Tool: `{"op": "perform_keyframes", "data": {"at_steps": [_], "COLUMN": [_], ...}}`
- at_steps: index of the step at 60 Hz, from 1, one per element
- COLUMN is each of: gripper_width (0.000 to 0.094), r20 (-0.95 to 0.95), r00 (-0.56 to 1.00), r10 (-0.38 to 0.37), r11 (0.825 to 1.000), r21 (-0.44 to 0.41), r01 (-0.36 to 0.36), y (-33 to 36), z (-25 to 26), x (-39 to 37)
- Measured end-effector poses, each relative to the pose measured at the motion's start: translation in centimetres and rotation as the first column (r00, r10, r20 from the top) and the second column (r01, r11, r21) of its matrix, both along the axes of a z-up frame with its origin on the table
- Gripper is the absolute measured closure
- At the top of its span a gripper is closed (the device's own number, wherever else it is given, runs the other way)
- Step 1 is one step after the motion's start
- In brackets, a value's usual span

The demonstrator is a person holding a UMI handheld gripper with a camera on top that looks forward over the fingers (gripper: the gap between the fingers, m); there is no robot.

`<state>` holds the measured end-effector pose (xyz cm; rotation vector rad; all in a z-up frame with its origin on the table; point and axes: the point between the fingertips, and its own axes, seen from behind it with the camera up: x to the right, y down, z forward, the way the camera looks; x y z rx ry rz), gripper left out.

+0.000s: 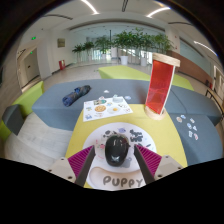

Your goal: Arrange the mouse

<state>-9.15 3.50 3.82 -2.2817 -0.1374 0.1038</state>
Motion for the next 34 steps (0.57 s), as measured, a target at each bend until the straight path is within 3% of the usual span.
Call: {"op": "perform_keyframes", "data": {"at_steps": [22, 29, 34], "gripper_width": [0.0096, 0.0099, 0.0099], "r20": [0.065, 0.094, -0.013], "r00": [0.995, 0.991, 0.995], "r10": [0.080, 0.090, 0.097], "r11": [0.987, 0.991, 0.992], "r21": [0.134, 0.086, 0.078], "r01": [-0.088, -0.098, -0.096], "y": [-15.3, -18.0, -18.7], "z": [8.3, 7.1, 6.4], "x": [0.5, 2.1, 0.7]}}
